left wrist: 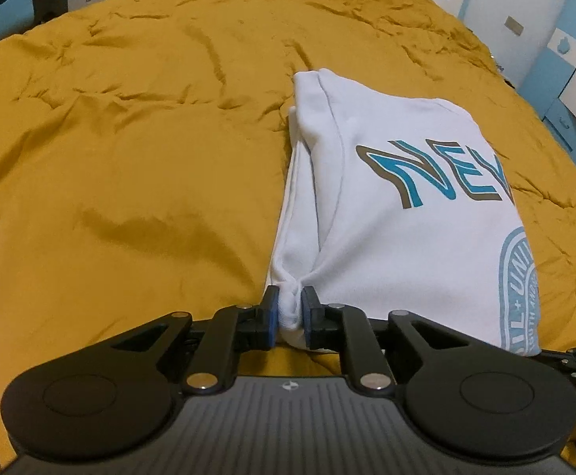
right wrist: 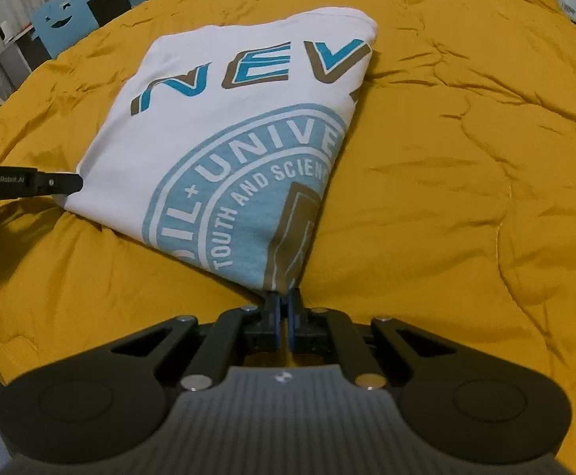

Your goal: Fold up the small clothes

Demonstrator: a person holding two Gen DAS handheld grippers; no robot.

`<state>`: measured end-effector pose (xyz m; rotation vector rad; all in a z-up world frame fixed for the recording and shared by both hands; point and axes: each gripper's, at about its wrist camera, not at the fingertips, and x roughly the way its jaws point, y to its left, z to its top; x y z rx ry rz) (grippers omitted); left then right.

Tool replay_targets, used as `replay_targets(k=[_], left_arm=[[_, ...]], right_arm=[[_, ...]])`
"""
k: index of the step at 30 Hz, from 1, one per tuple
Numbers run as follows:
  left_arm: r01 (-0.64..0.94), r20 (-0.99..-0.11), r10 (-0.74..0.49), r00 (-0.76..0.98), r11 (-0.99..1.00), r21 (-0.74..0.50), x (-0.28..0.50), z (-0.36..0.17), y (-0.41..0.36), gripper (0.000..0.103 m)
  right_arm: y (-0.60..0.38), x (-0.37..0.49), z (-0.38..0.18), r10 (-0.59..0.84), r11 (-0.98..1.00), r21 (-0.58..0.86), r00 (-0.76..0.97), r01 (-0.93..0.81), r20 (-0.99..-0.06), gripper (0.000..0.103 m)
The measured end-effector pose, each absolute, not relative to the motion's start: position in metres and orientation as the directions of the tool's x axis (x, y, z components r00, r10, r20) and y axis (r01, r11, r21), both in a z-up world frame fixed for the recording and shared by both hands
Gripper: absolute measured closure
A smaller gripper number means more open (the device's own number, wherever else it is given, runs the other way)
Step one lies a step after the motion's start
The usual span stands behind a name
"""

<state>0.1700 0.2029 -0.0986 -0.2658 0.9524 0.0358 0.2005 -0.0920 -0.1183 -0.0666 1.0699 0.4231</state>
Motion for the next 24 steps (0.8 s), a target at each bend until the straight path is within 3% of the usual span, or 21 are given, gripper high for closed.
replay_targets(k=[5, 13, 24], left_arm=[[-0.198, -0.835, -0.108, 0.539, 0.948, -0.250, 0.168, -0.091, 0.213, 0.075], [-0.161, -0.847, -0.140, 0.513, 0.954, -0.255, 0.159, -0.066, 0.218, 0.073], [-0.045, -0.735, -0.158, 0.659, 0.968, -0.248, 0.200, -0.028, 0.198, 0.073]], right_arm=[[-0.102, 0.200, -0.115, 0.330, 0.918, 0.194, 0.394, -0.347, -0.858, 0.103], [-0.110, 0.197, -0.100, 0.333, 0.922, 0.215, 0.379, -0.322, -0.864, 0.103], [-0.116, 0.220, -0.058, 0.311, 0.942, 0.178, 0.537, -0.285, -0.784, 0.099]])
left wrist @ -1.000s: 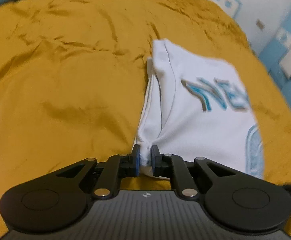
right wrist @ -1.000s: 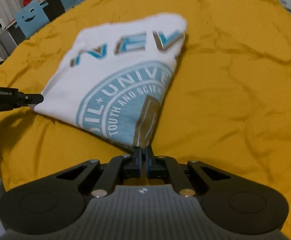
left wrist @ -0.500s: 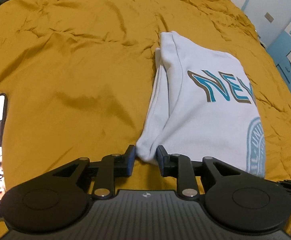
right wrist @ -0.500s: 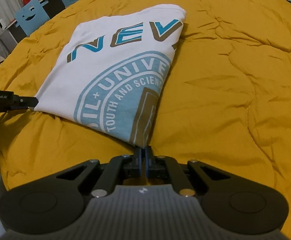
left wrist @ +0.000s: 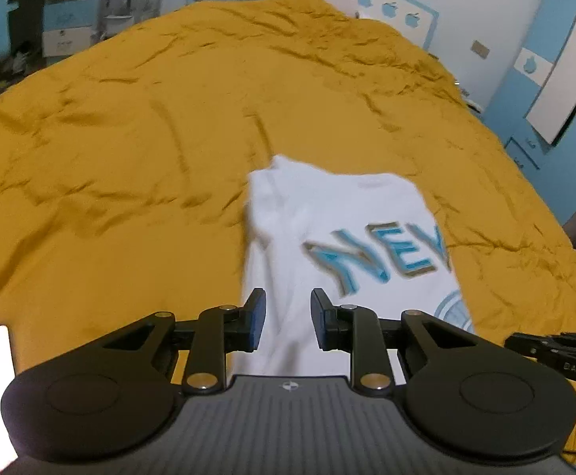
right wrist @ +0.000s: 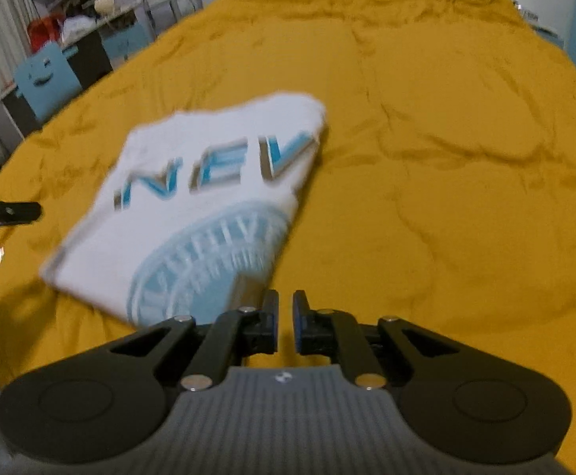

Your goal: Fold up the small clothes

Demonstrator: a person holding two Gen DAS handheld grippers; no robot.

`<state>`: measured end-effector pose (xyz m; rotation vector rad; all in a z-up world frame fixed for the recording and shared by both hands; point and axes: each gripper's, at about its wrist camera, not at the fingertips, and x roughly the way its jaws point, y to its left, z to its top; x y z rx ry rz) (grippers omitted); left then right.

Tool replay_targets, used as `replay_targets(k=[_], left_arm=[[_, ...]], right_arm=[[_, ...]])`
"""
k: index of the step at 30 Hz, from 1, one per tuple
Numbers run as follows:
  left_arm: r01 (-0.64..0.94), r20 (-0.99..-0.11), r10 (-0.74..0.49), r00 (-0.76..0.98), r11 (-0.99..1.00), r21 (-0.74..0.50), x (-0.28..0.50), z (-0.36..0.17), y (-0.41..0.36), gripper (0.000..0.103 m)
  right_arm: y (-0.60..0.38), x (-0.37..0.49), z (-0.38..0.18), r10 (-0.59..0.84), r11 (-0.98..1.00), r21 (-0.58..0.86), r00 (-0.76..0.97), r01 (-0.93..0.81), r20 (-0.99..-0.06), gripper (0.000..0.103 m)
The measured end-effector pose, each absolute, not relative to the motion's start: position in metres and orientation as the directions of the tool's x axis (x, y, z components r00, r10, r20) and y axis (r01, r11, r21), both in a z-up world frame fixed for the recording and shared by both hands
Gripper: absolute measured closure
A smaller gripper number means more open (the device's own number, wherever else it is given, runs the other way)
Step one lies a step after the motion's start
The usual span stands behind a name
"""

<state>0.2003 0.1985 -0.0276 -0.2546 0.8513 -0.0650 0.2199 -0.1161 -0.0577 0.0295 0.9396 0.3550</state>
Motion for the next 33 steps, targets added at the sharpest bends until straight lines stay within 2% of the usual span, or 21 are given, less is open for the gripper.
replay_targets(k=[3, 6, 11, 18, 26, 33], left_arm=[[-0.008, -0.732, -0.194, 0.653, 0.965, -0.263, 0.217, -0.040, 0.182, 0.073], [-0.014, -0.752, -0.178, 0.635, 0.970, -0.242, 0.229, -0.056, 0.172, 0.073], [-0.018, -0.789, -0.166, 0.592, 0.976, -0.219, 0.237, -0.086, 0.174, 0.073], [-0.022, -0.799, -0.190, 0.570, 0.969, -0.246, 0.242, -0.083, 0.182, 0.073], [-0.019, -0.729, -0.254, 0.636, 0.939, -0.344, 0.288, -0.059, 0.202, 0.073], [-0.039, -0.716, -0.286, 0.636, 0.915, -0.401, 0.353, -0.084, 0.199, 0.073]], right_arm=[[-0.102, 0.237, -0.054, 0.332, 0.934, 0.184, 0.558, -0.306, -0.760, 0.093], [-0.089, 0.247, -0.062, 0.352, 0.926, 0.196, 0.548, -0.323, -0.759, 0.091], [-0.079, 0.254, -0.087, 0.345, 0.924, 0.189, 0.511, -0.332, -0.787, 0.090], [-0.086, 0.265, -0.095, 0.378, 0.911, 0.234, 0.463, -0.338, -0.802, 0.091], [-0.095, 0.297, -0.074, 0.406, 0.910, 0.282, 0.507, -0.305, -0.760, 0.089], [-0.094, 0.360, -0.078, 0.388, 0.922, 0.310, 0.569, -0.234, -0.725, 0.088]])
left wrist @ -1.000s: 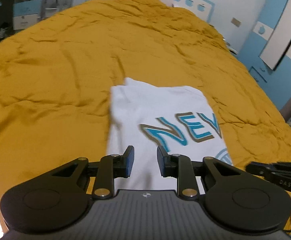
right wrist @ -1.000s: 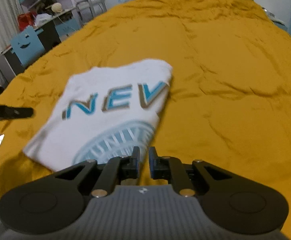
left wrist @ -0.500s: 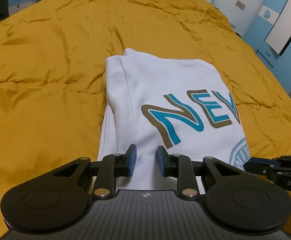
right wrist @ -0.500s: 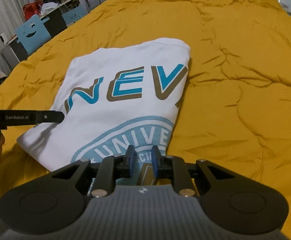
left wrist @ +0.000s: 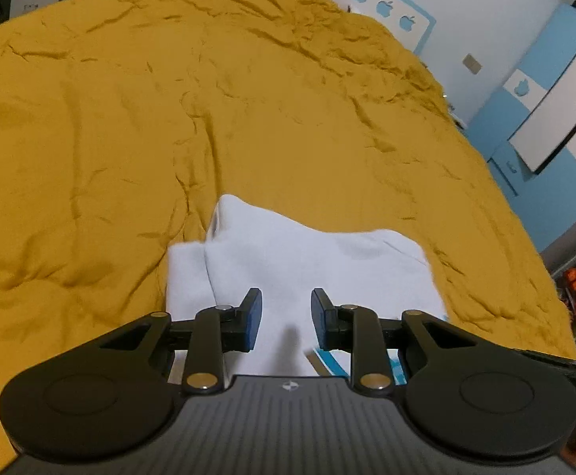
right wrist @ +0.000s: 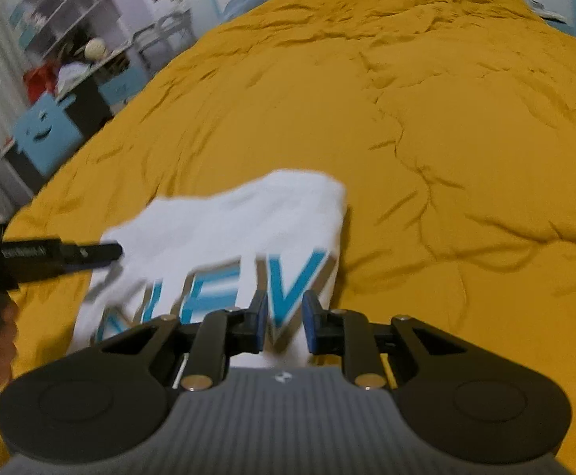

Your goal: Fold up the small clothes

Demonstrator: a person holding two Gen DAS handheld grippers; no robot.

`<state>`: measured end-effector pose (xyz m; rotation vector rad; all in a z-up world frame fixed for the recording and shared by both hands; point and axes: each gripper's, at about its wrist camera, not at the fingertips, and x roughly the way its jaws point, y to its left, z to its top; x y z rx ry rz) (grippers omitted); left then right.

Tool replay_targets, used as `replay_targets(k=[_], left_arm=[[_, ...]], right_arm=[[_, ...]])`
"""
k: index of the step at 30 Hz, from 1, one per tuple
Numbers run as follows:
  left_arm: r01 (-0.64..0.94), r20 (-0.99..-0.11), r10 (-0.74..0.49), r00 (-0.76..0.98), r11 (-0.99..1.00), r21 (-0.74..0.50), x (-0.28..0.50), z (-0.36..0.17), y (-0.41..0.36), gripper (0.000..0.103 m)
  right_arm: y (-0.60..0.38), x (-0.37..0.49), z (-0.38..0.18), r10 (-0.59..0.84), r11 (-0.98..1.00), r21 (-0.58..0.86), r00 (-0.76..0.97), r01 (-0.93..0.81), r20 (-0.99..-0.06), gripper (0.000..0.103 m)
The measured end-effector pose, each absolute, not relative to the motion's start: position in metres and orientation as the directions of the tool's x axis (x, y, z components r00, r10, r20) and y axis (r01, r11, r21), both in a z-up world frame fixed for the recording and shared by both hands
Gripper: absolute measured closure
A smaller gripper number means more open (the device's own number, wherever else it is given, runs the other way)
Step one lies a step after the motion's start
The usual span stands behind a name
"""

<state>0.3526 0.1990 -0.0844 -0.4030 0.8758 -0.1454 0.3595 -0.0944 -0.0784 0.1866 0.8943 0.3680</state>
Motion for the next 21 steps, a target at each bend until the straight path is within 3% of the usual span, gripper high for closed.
replay_targets(k=[3, 5, 6, 9, 13, 15, 17, 19, 21], left_arm=[[-0.080, -0.743, -0.269, 0.613, 0.914, -0.397, 0.364, -0.103, 0.206, 0.076], [-0.115, -0.756, -0.269, 0.596, 0.904, -0.413, 0.367, -0.115, 0.213, 0.094], [-0.136, -0.763, -0.266, 0.589, 0.898, -0.418, 0.368, -0.120, 0.218, 0.096], [-0.164, -0.751, -0.298, 0.589, 0.866, -0.472, 0.366, -0.126, 0.231, 0.096], [-0.169, -0.747, -0.237, 0.621, 0.890, -0.424, 0.360, -0.110, 0.238, 0.096], [-0.183, -0.734, -0.230, 0.639, 0.881, -0.436, 0.356, -0.102, 0.247, 0.091], [-0.232, -0.732, -0.173, 0.659, 0.879, -0.417, 0.351, -0.093, 0.257, 0.066], [-0.266, -0.717, -0.144, 0.682, 0.864, -0.427, 0.348, -0.085, 0.268, 0.064], [-0.255, -0.681, -0.213, 0.701, 0.817, -0.518, 0.344, -0.083, 0.279, 0.054]], right_arm=[[-0.092, 0.375, -0.089, 0.379, 0.925, 0.308, 0.554, -0.221, -0.741, 0.089], [-0.094, 0.381, -0.101, 0.380, 0.925, 0.313, 0.530, -0.214, -0.759, 0.090], [-0.095, 0.383, -0.106, 0.380, 0.925, 0.316, 0.520, -0.211, -0.765, 0.091], [-0.101, 0.388, -0.122, 0.362, 0.932, 0.322, 0.498, -0.167, -0.788, 0.083], [-0.111, 0.391, -0.124, 0.394, 0.916, 0.374, 0.490, -0.143, -0.778, 0.083], [-0.112, 0.389, -0.118, 0.375, 0.926, 0.342, 0.509, -0.160, -0.775, 0.083], [-0.114, 0.386, -0.111, 0.356, 0.934, 0.315, 0.526, -0.170, -0.772, 0.082], [-0.121, 0.385, -0.105, 0.361, 0.931, 0.328, 0.537, -0.161, -0.762, 0.082], [-0.129, 0.384, -0.101, 0.380, 0.921, 0.363, 0.544, -0.144, -0.748, 0.081]])
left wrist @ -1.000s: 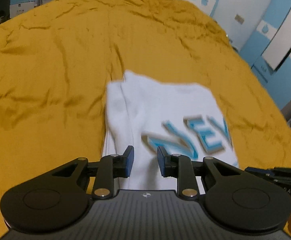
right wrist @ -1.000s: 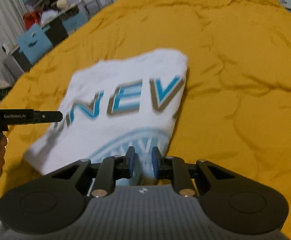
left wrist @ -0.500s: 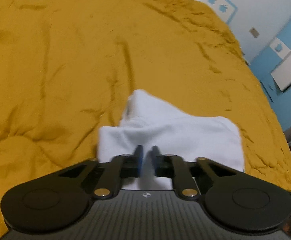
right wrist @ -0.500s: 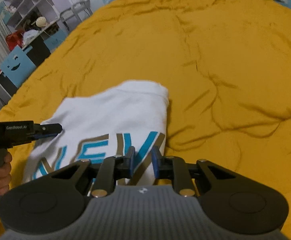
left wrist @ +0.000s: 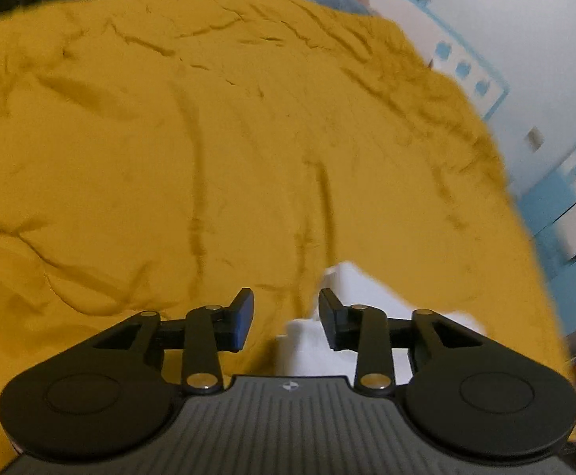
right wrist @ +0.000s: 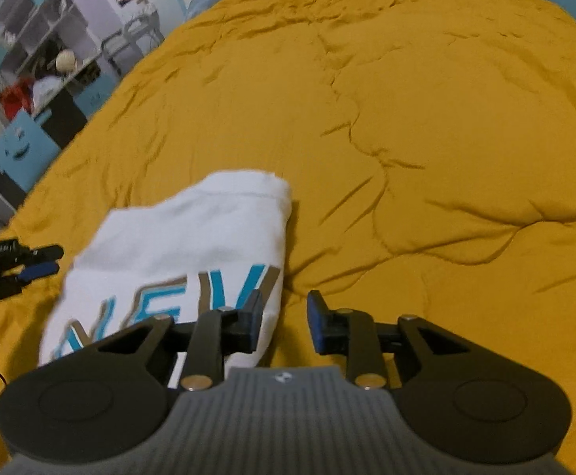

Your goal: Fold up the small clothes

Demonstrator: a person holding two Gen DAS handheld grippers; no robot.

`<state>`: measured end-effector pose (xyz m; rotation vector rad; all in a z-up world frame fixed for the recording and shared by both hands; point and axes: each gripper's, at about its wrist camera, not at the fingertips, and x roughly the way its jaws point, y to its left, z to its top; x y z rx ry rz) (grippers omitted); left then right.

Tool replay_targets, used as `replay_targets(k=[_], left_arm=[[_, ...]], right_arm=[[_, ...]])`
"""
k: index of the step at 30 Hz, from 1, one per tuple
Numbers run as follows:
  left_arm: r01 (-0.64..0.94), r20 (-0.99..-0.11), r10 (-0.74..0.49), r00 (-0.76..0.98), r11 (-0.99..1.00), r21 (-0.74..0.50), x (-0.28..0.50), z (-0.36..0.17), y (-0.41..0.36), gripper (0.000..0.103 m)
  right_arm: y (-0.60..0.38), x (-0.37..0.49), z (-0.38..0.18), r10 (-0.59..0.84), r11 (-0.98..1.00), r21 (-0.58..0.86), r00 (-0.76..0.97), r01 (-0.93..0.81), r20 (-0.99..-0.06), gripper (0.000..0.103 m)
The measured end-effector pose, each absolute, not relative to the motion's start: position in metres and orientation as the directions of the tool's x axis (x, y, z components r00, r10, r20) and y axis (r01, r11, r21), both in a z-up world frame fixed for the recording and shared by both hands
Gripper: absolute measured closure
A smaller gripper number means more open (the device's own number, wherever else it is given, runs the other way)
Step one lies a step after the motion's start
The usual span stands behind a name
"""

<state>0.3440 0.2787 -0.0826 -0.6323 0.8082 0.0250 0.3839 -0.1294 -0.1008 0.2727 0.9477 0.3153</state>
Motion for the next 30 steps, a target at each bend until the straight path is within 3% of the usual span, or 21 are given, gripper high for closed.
replay_targets(k=[2, 4, 8, 15, 20, 24, 30], left_arm=[[-0.232, -0.632, -0.294, 0.717, 0.755, -0.613, 0.340, -0.086, 0.288, 0.031], [-0.224, -0.609, -0.363, 0.706, 0.701, -0.677, 0.338, -0.095, 0.294, 0.025], [-0.254, -0.606, -0.464, 0.646, 0.618, -0.744, 0.342, -0.125, 0.298, 0.022], [-0.229, -0.624, -0.533, 0.571, 0.627, -0.745, 0.370, -0.153, 0.289, 0.022], [-0.211, -0.631, -0.543, 0.554, 0.642, -0.737, 0.385, -0.163, 0.283, 0.031], [-0.191, -0.593, -0.592, 0.546, 0.601, -0.776, 0.396, -0.169, 0.282, 0.033], [-0.202, -0.576, -0.600, 0.555, 0.575, -0.793, 0.406, -0.177, 0.273, 0.051]], right_arm=[[-0.136, 0.385, -0.097, 0.407, 0.905, 0.406, 0.546, -0.130, -0.732, 0.075], [-0.142, 0.387, -0.098, 0.455, 0.874, 0.472, 0.535, -0.115, -0.711, 0.064], [-0.148, 0.390, -0.109, 0.546, 0.798, 0.598, 0.504, -0.070, -0.669, 0.059], [-0.145, 0.395, -0.134, 0.585, 0.754, 0.657, 0.463, -0.006, -0.666, 0.058], [-0.150, 0.405, -0.157, 0.627, 0.688, 0.723, 0.452, 0.061, -0.634, 0.059], [-0.154, 0.415, -0.171, 0.670, 0.616, 0.780, 0.449, 0.107, -0.591, 0.060], [-0.142, 0.435, -0.189, 0.693, 0.571, 0.809, 0.446, 0.139, -0.566, 0.076]])
